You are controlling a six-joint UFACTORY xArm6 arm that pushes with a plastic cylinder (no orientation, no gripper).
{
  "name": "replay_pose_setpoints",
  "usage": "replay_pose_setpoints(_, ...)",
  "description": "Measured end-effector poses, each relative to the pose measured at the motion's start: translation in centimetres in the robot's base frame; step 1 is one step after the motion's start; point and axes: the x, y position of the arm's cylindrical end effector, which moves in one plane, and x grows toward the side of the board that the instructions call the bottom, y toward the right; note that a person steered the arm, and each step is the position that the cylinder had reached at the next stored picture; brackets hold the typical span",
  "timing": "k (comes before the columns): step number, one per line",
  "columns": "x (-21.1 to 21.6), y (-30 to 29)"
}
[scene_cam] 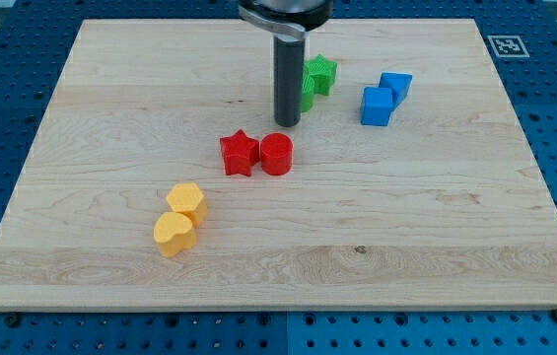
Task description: Adjust the green blocks and blue blocks diagonally to each other
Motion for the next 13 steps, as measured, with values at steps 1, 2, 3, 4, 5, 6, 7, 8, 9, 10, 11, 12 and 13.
replay_pose_setpoints(1, 0.0, -1.0)
replay_pose_setpoints(2, 0.0, -1.0)
replay_pose_setpoints(3, -1.5, -1.0)
replay_pose_setpoints(4, -2.2, -0.2)
replay_pose_setpoints(5, -2.2, 2.0)
replay_pose_setpoints(6, -2.2, 3.3)
replay_pose_setpoints(7, -2.2, 3.3)
replay_pose_setpoints(8, -2.2, 3.3)
replay_pose_setpoints(9, -2.9, 3.3)
replay_pose_setpoints(10, -4.2, 3.3)
replay_pose_setpoints(11, -4.8, 3.3)
replay_pose_setpoints(12, -4.3, 3.3)
replay_pose_setpoints(13, -1.3, 3.5)
